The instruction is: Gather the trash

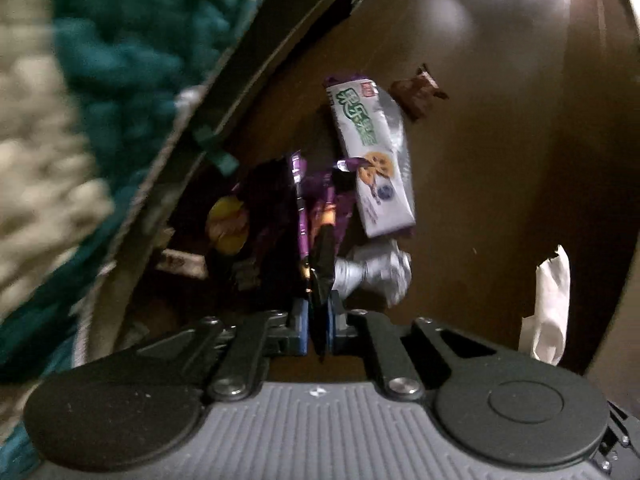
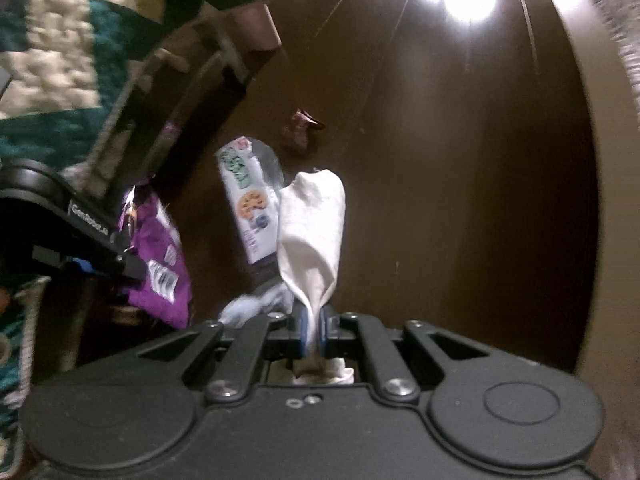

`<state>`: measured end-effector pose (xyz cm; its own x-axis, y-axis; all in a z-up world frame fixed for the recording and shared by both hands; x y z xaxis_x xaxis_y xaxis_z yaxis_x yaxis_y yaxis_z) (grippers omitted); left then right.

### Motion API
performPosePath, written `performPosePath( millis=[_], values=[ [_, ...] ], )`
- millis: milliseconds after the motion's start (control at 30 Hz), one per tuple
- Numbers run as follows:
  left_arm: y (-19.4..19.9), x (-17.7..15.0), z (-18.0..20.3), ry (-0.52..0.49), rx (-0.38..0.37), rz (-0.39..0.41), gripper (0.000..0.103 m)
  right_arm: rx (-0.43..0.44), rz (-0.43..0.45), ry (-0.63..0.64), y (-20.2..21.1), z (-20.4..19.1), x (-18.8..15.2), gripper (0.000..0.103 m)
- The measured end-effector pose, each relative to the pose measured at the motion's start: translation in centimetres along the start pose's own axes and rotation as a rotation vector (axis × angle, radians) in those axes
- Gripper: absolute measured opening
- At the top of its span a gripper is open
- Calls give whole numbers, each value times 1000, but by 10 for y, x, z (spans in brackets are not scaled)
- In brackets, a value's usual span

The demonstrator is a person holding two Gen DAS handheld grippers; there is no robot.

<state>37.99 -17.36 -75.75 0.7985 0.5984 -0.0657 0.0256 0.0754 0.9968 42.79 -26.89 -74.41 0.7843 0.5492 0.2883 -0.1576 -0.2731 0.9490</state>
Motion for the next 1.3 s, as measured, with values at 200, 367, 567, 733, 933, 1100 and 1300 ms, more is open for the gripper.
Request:
performPosePath(
  millis=[200, 367, 567, 733, 933, 1100, 1300],
  values=[
    [92, -29, -18, -103, -55, -30, 7, 11, -11, 22, 109, -45, -4, 5],
    [194, -47, -29, -166, -115, -35, 7, 15, -13, 63, 207, -80, 8, 5],
    [332, -53, -39, -206, -219, -9, 7, 6, 14, 101, 318, -114, 38, 5],
    [438, -50, -55, -210, -323, 34, 7, 22, 71, 129, 398, -149, 66, 5],
    [533, -42, -81, -190, -426, 94, 7, 21, 147, 198, 470, -193, 106, 5],
    [600, -32, -114, -176, -484, 175, 7, 8, 218, 264, 506, -233, 140, 5],
    [649, -13, -166, -146, -513, 261, 7, 6, 284, 318, 529, -283, 178, 5]
  ],
)
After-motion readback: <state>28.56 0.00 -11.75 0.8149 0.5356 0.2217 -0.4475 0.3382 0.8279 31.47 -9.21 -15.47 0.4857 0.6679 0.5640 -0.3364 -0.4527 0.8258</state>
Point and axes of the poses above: each gripper's, at about its wrist camera, not at the fingertips, and y roughly against the way its jaws point, z to its right, x to its top, the point moved 10 cm from there along -y, roughly the way its jaws point, and after that the axes turned 15 degrees about y, right-handed, at the moved point
